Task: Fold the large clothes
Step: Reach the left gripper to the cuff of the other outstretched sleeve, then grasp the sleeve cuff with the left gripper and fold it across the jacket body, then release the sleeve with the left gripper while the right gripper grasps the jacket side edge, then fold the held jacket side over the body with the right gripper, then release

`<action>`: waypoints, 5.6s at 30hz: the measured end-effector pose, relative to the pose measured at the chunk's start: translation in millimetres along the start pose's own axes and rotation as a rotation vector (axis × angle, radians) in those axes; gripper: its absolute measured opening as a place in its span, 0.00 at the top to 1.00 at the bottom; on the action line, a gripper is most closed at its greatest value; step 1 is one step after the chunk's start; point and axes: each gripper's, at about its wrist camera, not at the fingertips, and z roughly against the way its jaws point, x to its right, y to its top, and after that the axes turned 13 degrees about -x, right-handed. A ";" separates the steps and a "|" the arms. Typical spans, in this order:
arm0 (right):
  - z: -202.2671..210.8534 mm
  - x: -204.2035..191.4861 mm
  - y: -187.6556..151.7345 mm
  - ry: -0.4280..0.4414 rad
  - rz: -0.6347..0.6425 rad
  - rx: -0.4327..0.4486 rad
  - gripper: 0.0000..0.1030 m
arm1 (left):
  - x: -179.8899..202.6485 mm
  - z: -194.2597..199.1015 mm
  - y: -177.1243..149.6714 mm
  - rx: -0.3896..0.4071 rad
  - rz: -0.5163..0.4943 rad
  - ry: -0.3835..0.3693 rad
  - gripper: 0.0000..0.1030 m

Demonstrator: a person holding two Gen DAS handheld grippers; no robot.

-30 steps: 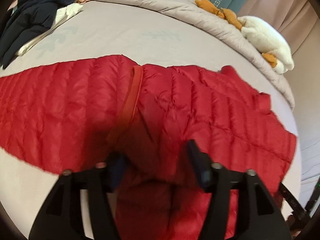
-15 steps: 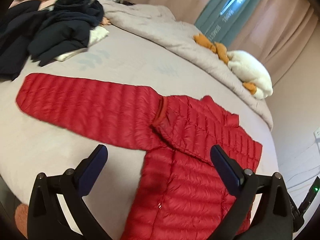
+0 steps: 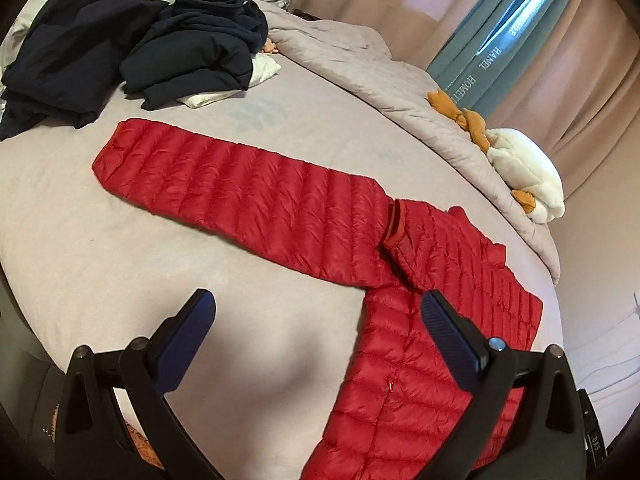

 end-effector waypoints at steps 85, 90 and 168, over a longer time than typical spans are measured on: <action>27.5 104.2 -40.8 0.133 -0.327 0.053 0.04 | 251.7 -74.8 -57.1 -0.020 -0.619 -0.125 0.93; 20.9 107.7 -45.6 0.143 -0.335 0.030 0.05 | 252.9 -108.9 -80.9 -0.140 -0.655 -0.097 0.92; -47.2 39.4 132.4 0.045 0.066 -0.038 0.87 | 164.8 -128.4 55.4 -0.177 -0.265 -0.084 0.48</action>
